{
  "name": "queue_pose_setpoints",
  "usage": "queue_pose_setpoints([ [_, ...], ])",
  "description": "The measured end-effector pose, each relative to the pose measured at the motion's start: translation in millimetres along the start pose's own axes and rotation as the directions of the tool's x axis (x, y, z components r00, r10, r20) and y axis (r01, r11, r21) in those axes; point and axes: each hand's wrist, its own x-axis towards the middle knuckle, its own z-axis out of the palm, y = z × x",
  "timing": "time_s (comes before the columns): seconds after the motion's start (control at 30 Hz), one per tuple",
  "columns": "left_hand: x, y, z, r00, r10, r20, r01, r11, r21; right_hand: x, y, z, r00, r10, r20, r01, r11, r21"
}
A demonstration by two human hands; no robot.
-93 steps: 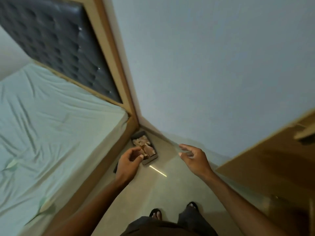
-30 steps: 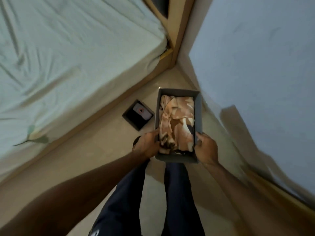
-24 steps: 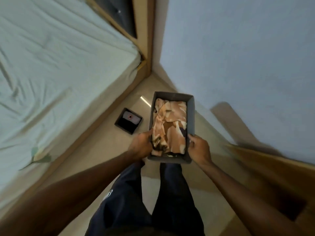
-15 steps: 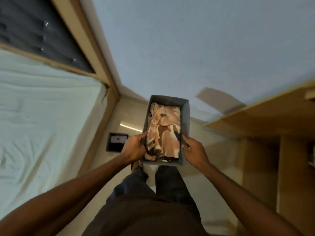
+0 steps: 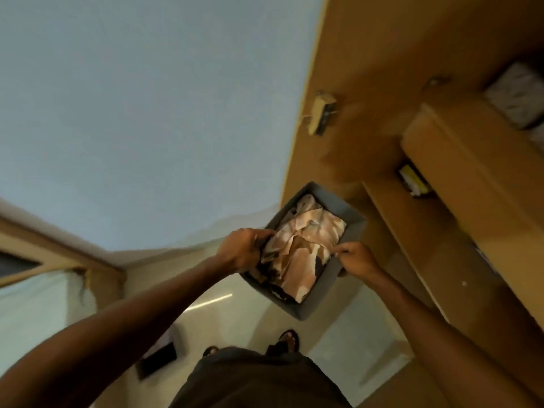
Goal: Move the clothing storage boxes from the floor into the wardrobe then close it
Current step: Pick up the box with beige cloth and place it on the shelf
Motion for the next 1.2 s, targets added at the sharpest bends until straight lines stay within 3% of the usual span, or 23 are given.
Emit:
queue_pose_setpoints([
  [0.2, 71.5, 91.7, -1.5, 0.982, 0.185, 0.043, -0.188, 0.979, 0.077, -19.9, 33.3, -81.6, 0.964, 0.167, -0.208, -0.097, 0.945, 0.313],
  [0.33, 111.8, 133.7, 1.5, 0.967, 0.244, 0.067, -0.245, 0.969, 0.013, -37.6, 38.0, -121.5, 0.91, 0.254, -0.328, -0.066, 0.869, 0.49],
  [0.47, 161.0, 167.6, 7.5, 0.936, 0.35, -0.032, -0.351, 0.935, -0.055, -33.6, 49.1, -160.2, 0.822, 0.389, -0.417, -0.02, 0.751, 0.66],
  [0.57, 195.5, 198.5, 8.3, 0.944, 0.327, -0.037, -0.329, 0.932, -0.152, -31.6, 52.6, -184.9, 0.752, 0.483, -0.448, 0.063, 0.624, 0.779],
  [0.7, 227.4, 254.3, 9.5, 0.897, 0.406, 0.174, -0.334, 0.881, -0.335, -31.3, 52.2, -210.8, 0.665, 0.591, -0.457, 0.163, 0.482, 0.861],
  [0.9, 240.6, 325.6, 37.8, 0.767, 0.601, 0.224, -0.565, 0.799, -0.207, -40.4, 76.0, -242.6, 0.53, 0.757, -0.384, 0.298, 0.258, 0.919],
  [1.0, 245.9, 360.7, 41.1, 0.736, 0.636, 0.232, -0.596, 0.771, -0.223, -47.0, 96.5, -256.0, 0.489, 0.772, -0.405, 0.342, 0.257, 0.904],
  [1.2, 267.1, 446.6, 66.5, 0.696, 0.673, 0.25, -0.601, 0.737, -0.308, -72.5, 149.0, -290.0, 0.432, 0.754, -0.495, 0.277, 0.411, 0.868],
])
